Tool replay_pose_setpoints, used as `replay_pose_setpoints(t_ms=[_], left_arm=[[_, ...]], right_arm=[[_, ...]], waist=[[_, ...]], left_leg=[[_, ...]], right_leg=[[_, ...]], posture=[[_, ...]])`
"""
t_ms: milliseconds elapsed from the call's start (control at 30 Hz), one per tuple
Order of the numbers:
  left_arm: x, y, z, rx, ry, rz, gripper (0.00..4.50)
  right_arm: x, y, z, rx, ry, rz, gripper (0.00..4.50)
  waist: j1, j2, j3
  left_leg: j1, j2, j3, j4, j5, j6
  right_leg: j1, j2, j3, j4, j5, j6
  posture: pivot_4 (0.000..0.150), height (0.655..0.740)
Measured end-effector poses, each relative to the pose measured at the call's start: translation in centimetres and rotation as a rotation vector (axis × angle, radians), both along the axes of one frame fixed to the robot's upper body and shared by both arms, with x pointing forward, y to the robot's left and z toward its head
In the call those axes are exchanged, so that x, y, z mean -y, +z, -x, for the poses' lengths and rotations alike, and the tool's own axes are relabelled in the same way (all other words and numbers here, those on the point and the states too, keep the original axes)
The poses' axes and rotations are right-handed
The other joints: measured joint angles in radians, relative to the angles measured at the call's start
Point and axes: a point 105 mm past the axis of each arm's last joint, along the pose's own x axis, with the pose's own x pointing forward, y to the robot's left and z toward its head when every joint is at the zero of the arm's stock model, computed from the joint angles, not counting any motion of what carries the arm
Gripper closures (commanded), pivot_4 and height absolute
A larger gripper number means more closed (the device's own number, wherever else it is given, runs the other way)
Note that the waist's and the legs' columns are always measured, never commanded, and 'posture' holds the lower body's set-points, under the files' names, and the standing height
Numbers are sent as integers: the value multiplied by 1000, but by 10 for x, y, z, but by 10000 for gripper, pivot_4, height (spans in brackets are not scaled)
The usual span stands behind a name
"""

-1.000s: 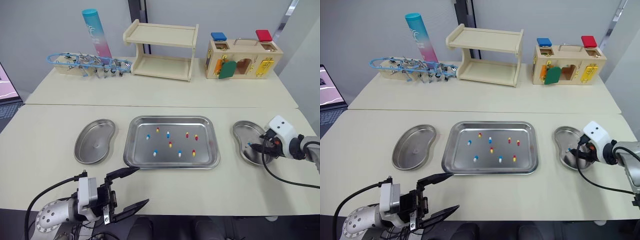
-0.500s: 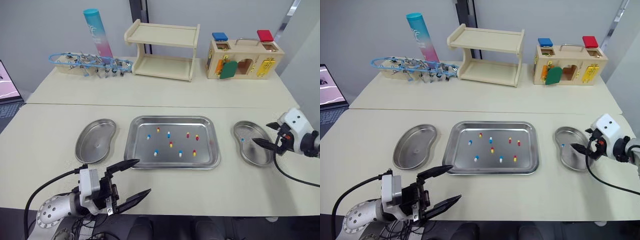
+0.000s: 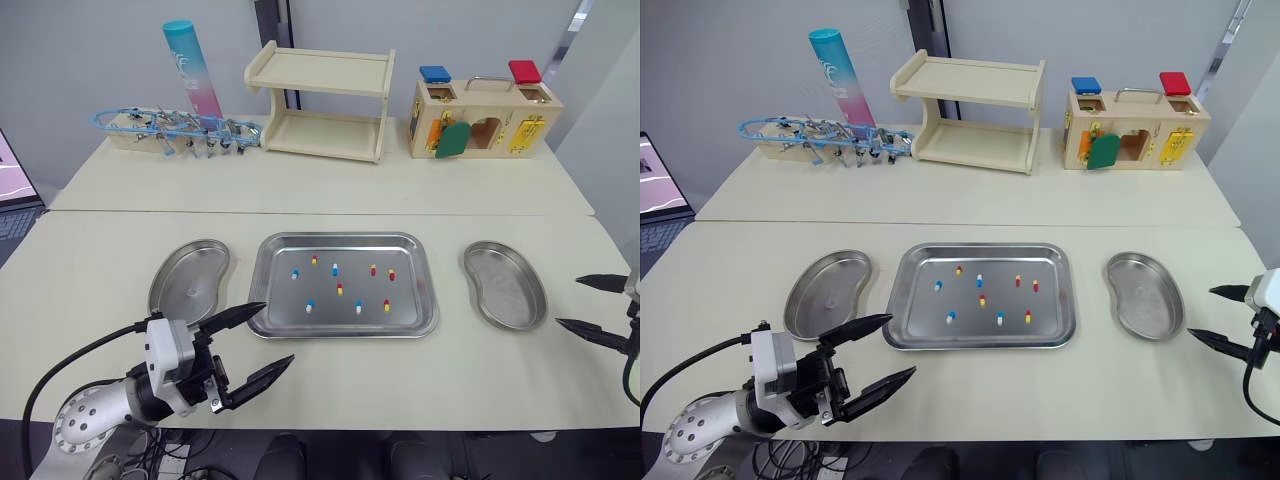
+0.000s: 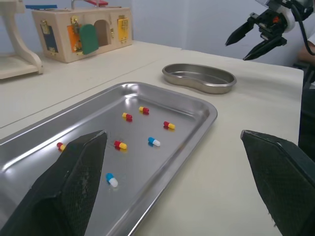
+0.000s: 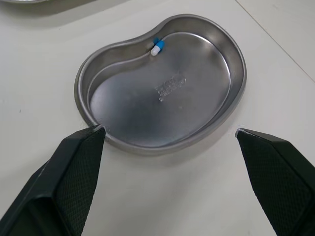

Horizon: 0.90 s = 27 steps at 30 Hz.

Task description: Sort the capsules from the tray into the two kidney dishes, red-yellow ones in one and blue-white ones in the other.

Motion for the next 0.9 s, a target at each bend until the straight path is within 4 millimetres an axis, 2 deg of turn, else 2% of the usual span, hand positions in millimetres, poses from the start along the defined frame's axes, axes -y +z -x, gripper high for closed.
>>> replay_pose_setpoints(t_ms=[133, 233, 533, 600, 733, 900], left_arm=[[-16, 0, 1, -12, 87, -11, 0], [-39, -1, 0, -20, 204, -22, 0], [-132, -18, 4, -90, 601, -86, 0], [-139, -19, 5, -97, 635, -94, 0], [-171, -17, 5, -110, 757, -120, 0], [-196, -20, 6, -165, 837, -147, 0]], right_arm=[[4, -1, 1, 0, -11, -1, 227], [6, -2, 2, -4, -16, -3, 227], [22, -5, 4, -19, -52, 28, 227], [21, -7, 3, -28, -47, 29, 227], [24, -7, 2, -24, -54, 33, 227], [25, -8, 3, -29, -54, 32, 227]], waist=[[2, 0, 0], [2, 0, 0], [3, 0, 0], [3, 0, 0], [3, 0, 0], [2, 0, 0]], left_leg=[[0, 0, 0, 0, 0, 0], [0, 0, 0, 0, 0, 0], [0, 0, 0, 0, 0, 0], [0, 0, 0, 0, 0, 0], [0, 0, 0, 0, 0, 0], [0, 0, 0, 0, 0, 0]], right_leg=[[0, 0, 0, 0, 0, 0], [0, 0, 0, 0, 0, 0], [0, 0, 0, 0, 0, 0], [0, 0, 0, 0, 0, 0], [0, 0, 0, 0, 0, 0], [0, 0, 0, 0, 0, 0]], posture=[[1500, 7400], [1500, 7400], [1500, 7400], [1500, 7400], [1500, 7400], [1500, 7400]])
